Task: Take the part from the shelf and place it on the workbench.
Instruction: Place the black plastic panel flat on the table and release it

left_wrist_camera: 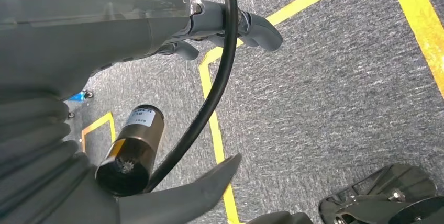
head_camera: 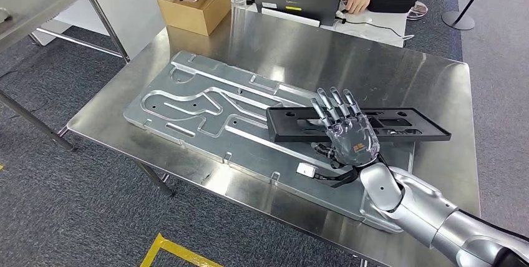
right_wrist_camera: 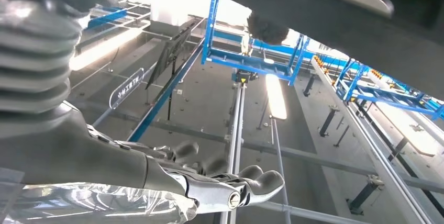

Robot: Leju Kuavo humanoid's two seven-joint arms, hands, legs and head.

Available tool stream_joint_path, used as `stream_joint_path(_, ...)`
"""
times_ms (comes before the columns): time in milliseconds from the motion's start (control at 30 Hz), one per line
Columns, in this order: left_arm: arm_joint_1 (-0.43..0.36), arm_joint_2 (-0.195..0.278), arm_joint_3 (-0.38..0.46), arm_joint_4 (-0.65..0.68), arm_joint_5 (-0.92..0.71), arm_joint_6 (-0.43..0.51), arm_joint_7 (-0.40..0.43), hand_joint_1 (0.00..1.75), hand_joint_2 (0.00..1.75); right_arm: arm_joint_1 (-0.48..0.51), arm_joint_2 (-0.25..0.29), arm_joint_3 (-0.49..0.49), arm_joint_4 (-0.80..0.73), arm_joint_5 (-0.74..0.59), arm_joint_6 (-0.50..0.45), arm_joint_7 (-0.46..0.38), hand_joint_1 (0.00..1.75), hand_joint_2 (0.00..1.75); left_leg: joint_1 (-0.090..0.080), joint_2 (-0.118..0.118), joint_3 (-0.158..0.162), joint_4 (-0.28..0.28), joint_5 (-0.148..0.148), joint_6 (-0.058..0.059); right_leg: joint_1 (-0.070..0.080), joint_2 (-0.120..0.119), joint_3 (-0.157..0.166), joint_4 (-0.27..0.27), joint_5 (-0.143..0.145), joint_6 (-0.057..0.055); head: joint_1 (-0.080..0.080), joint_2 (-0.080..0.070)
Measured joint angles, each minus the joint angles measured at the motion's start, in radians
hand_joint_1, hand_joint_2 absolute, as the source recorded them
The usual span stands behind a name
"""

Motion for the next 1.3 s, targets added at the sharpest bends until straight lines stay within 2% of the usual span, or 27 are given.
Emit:
stream_joint_path(300, -0.001, 0.0, 0.0, 0.0, 0.002, -0.008, -0.005, 0.0, 0.0, 0.003, 0.005, -0.024, 0.0, 0.0, 0.0, -0.029, 0.0, 0.0, 0.0, 0.0, 0.0, 0.001, -0.001, 0.0, -0.001, 0.0, 0.001, 0.0, 0.0, 0.0, 0.0, 0.0)
stream_joint_path(500, -0.001, 0.001, 0.0, 0.0, 0.003, -0.014, -0.006, 0.0, 0.0, 0.01, 0.013, -0.053, -0.006, 0.001, 0.0, -0.056, 0.0, 0.0, -0.006, 0.0, -0.003, 0.013, -0.005, 0.011, -0.008, -0.001, 0.002, -0.001, 0.004, 0.008, 0.0, 0.0)
stream_joint_path(567, -0.001, 0.0, 0.0, 0.0, 0.003, -0.015, -0.006, 0.0, 0.0, 0.013, 0.015, -0.063, -0.008, 0.001, 0.0, -0.061, 0.0, 0.0, -0.002, 0.002, 0.0, 0.003, 0.007, 0.016, -0.007, 0.0, 0.003, -0.002, 0.007, 0.015, 0.0, 0.0)
stream_joint_path(600, -0.002, -0.001, 0.0, 0.0, 0.003, -0.015, -0.006, 0.0, 0.0, 0.015, 0.015, -0.069, -0.01, 0.001, 0.0, -0.062, 0.0, 0.0, 0.002, 0.004, 0.003, -0.007, 0.015, 0.021, -0.006, 0.0, 0.0, 0.004, -0.002, 0.018, 0.0, 0.0)
stream_joint_path(633, -0.002, -0.002, 0.0, 0.0, 0.003, -0.015, -0.006, 0.0, 0.0, 0.016, 0.015, -0.077, -0.011, 0.001, -0.001, -0.064, 0.0, 0.0, 0.006, 0.006, 0.006, -0.018, 0.024, 0.025, -0.006, 0.001, -0.009, 0.028, -0.022, 0.023, 0.0, 0.0)
stream_joint_path(667, -0.003, -0.003, 0.0, 0.0, 0.003, -0.016, -0.006, 0.0, 0.0, 0.018, 0.015, -0.083, -0.012, 0.001, -0.001, -0.065, 0.0, 0.0, 0.011, 0.008, 0.007, -0.025, 0.03, 0.027, -0.008, 0.001, -0.028, 0.073, -0.054, 0.027, 0.001, 0.0)
stream_joint_path(733, -0.003, -0.003, 0.0, 0.0, 0.003, -0.016, -0.006, 0.0, 0.0, 0.025, 0.016, -0.089, -0.012, 0.001, -0.002, -0.067, 0.0, 0.0, 0.012, 0.009, 0.001, -0.025, 0.034, 0.029, -0.016, 0.001, -0.082, 0.204, -0.12, 0.037, 0.001, 0.0)
stream_joint_path(767, -0.002, -0.003, 0.0, 0.0, 0.003, -0.017, -0.006, 0.0, 0.0, 0.031, 0.016, -0.089, -0.012, 0.001, -0.002, -0.068, 0.0, 0.0, 0.013, 0.01, -0.003, -0.022, 0.034, 0.028, -0.022, 0.001, -0.102, 0.254, -0.135, 0.044, 0.001, 0.0)
stream_joint_path(800, -0.002, -0.003, 0.0, 0.0, 0.003, -0.017, -0.006, 0.0, 0.0, 0.036, 0.016, -0.09, -0.012, 0.001, -0.002, -0.068, 0.0, 0.0, 0.017, 0.01, -0.006, -0.017, 0.034, 0.025, -0.029, 0.0, -0.104, 0.269, -0.131, 0.05, 0.001, 0.0)
stream_joint_path(833, -0.001, -0.003, 0.0, 0.0, 0.003, -0.018, -0.006, 0.0, 0.0, 0.04, 0.016, -0.091, -0.012, 0.001, -0.002, -0.068, 0.0, 0.0, 0.021, 0.01, -0.01, -0.011, 0.033, 0.021, -0.036, -0.001, -0.087, 0.242, -0.108, 0.058, 0.001, 0.0)
stream_joint_path(867, -0.001, -0.003, 0.001, 0.0, 0.003, -0.018, -0.006, 0.0, 0.0, 0.041, 0.016, -0.093, -0.012, 0.001, -0.002, -0.068, 0.0, 0.0, 0.027, 0.009, -0.015, -0.004, 0.03, 0.014, -0.043, -0.003, -0.051, 0.181, -0.075, 0.066, 0.001, 0.0)
stream_joint_path(900, -0.001, -0.003, 0.001, 0.0, 0.003, -0.018, -0.006, 0.0, 0.0, 0.041, 0.016, -0.095, -0.012, 0.001, -0.002, -0.068, 0.0, 0.0, 0.031, 0.008, -0.02, 0.005, 0.027, 0.005, -0.047, -0.005, -0.012, 0.112, -0.054, 0.075, 0.001, 0.0)
stream_joint_path(933, -0.002, -0.003, 0.001, 0.0, 0.003, -0.018, -0.006, 0.0, 0.0, 0.041, 0.016, -0.097, -0.012, 0.001, -0.002, -0.068, 0.0, 0.0, 0.034, 0.007, -0.026, 0.013, 0.024, -0.004, -0.047, -0.004, 0.016, 0.06, -0.038, 0.076, 0.001, 0.0)
stream_joint_path(967, -0.002, -0.003, 0.001, 0.0, 0.003, -0.018, -0.006, 0.0, 0.0, 0.041, 0.016, -0.099, -0.013, 0.001, -0.002, -0.069, 0.0, 0.0, 0.034, 0.006, -0.03, 0.02, 0.023, -0.014, -0.046, -0.002, 0.032, 0.029, -0.034, 0.072, 0.002, 0.0)
stream_joint_path(1000, -0.002, -0.003, 0.001, 0.0, 0.003, -0.018, -0.006, 0.0, 0.0, 0.042, 0.017, -0.101, -0.013, 0.001, -0.002, -0.07, 0.0, 0.0, 0.032, 0.005, -0.034, 0.024, 0.023, -0.022, -0.041, 0.001, 0.032, 0.024, -0.039, 0.063, 0.001, 0.0)
stream_joint_path(1067, -0.001, -0.004, 0.001, 0.0, 0.003, -0.017, -0.006, 0.0, 0.0, 0.042, 0.017, -0.104, -0.014, 0.001, -0.002, -0.074, 0.0, 0.0, 0.033, 0.005, -0.039, 0.027, 0.025, -0.037, -0.039, 0.002, 0.02, 0.028, -0.036, 0.041, 0.001, 0.0)
stream_joint_path(1100, 0.0, -0.005, 0.001, 0.0, 0.003, -0.017, -0.006, 0.0, 0.0, 0.042, 0.018, -0.106, -0.014, 0.001, -0.002, -0.076, 0.0, 0.0, 0.034, 0.005, -0.045, 0.035, 0.016, -0.041, -0.039, 0.002, 0.016, 0.027, -0.032, 0.031, 0.001, 0.0)
stream_joint_path(1133, 0.0, -0.005, 0.001, 0.0, 0.003, -0.016, -0.006, 0.0, 0.0, 0.042, 0.018, -0.108, -0.014, 0.001, -0.002, -0.078, 0.0, 0.0, 0.035, 0.005, -0.056, 0.056, -0.005, -0.042, -0.039, 0.001, 0.011, 0.025, -0.027, 0.022, 0.0, 0.0)
stream_joint_path(1167, 0.0, -0.005, 0.001, 0.0, 0.002, -0.015, -0.006, 0.0, 0.0, 0.043, 0.019, -0.111, -0.014, 0.001, -0.002, -0.079, 0.0, 0.0, 0.035, 0.005, -0.073, 0.097, -0.039, -0.041, -0.039, 0.0, 0.006, 0.024, -0.022, 0.013, 0.0, 0.0)
stream_joint_path(1233, 0.001, -0.006, 0.001, 0.0, 0.002, -0.013, -0.006, 0.0, 0.0, 0.045, 0.021, -0.113, -0.014, 0.001, -0.002, -0.08, 0.0, 0.0, 0.029, 0.004, -0.117, 0.215, -0.118, -0.033, -0.03, -0.002, -0.007, 0.024, -0.012, 0.0, 0.0, 0.0)
stream_joint_path(1267, 0.001, -0.006, 0.001, 0.0, 0.002, -0.012, -0.006, 0.0, 0.0, 0.047, 0.021, -0.113, -0.013, 0.001, -0.002, -0.081, 0.0, 0.0, 0.026, 0.004, -0.131, 0.264, -0.142, -0.03, -0.025, -0.003, -0.015, 0.024, -0.007, -0.005, 0.0, 0.0)
stream_joint_path(1300, 0.002, -0.006, 0.001, 0.0, 0.002, -0.011, -0.006, 0.0, 0.0, 0.049, 0.022, -0.113, -0.013, 0.001, -0.002, -0.081, 0.0, 0.0, 0.023, 0.004, -0.13, 0.284, -0.147, -0.025, -0.02, -0.003, -0.023, 0.024, 0.0, -0.008, 0.0, 0.0)
